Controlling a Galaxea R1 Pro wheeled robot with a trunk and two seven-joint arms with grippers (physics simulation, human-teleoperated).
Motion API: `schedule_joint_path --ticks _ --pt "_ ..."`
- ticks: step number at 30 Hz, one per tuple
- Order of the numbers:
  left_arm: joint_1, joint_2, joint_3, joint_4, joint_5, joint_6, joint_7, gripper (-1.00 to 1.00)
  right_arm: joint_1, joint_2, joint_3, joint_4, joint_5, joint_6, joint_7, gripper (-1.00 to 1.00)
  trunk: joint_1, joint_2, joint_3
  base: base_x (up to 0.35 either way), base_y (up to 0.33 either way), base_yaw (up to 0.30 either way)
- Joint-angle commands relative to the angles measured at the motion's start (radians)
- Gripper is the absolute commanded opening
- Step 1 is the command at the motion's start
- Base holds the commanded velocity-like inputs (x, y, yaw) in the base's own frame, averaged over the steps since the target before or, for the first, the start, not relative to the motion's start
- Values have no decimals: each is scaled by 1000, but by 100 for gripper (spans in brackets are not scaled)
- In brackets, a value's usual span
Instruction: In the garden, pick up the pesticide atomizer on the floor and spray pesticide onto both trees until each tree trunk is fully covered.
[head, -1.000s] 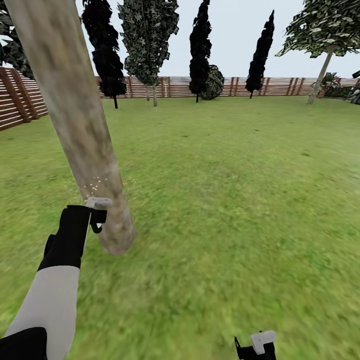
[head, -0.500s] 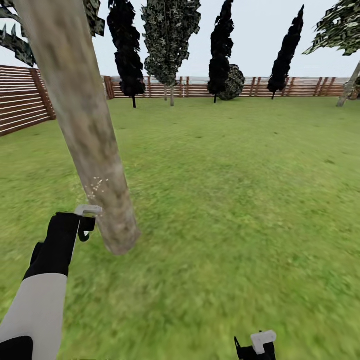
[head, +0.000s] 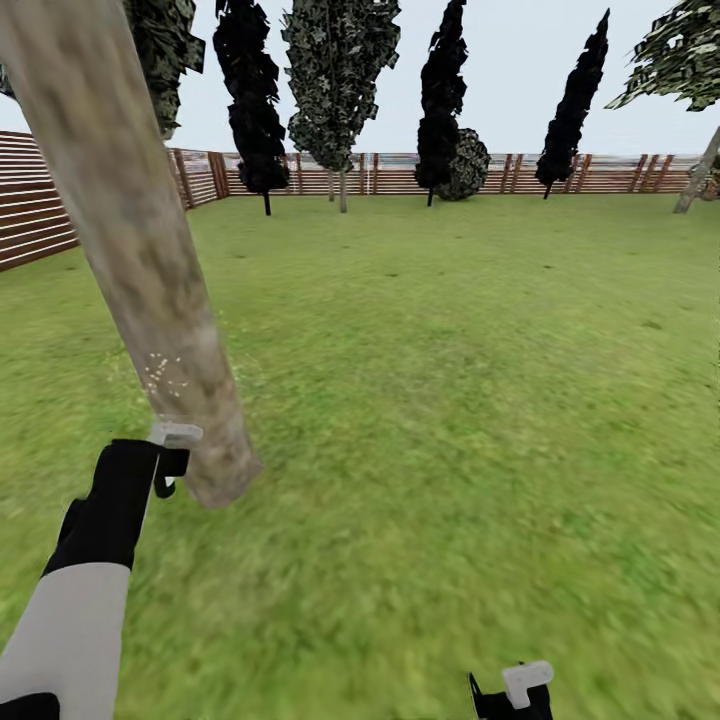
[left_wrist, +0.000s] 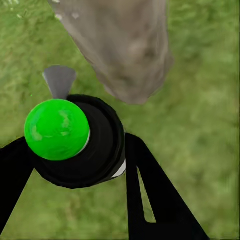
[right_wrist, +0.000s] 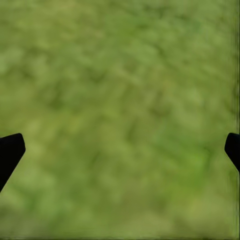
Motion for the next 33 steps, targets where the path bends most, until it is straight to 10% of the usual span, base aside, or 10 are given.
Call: schedule_joint_path --ticks 1,7,10,14,28,33 --pt "28 5 -1 7 2 -3 0 -100 0 0 0 0 0 0 0 100 0 0 0 -124 -264 0" --pt "36 -49 -5 9 9 -2 -2 -100 0 1 0 0 0 0 0 100 0 0 0 -48 -265 0" --pt "37 -35 14 8 6 -2 -3 -100 0 1 0 0 0 0 0 100 0 0 0 -1 -267 0" --pt "38 38 128 9 9 -7 -14 -100 0 1 0 0 0 0 0 100 0 0 0 0 -245 0" --pt "38 10 136 112 10 -96 -2 -100 0 2 0 0 0 1 0 100 0 0 0 147 -191 248" --pt "39 16 164 231 6 -320 1 -100 0 4 0 1 0 0 1 100 0 0 0 198 -198 47"
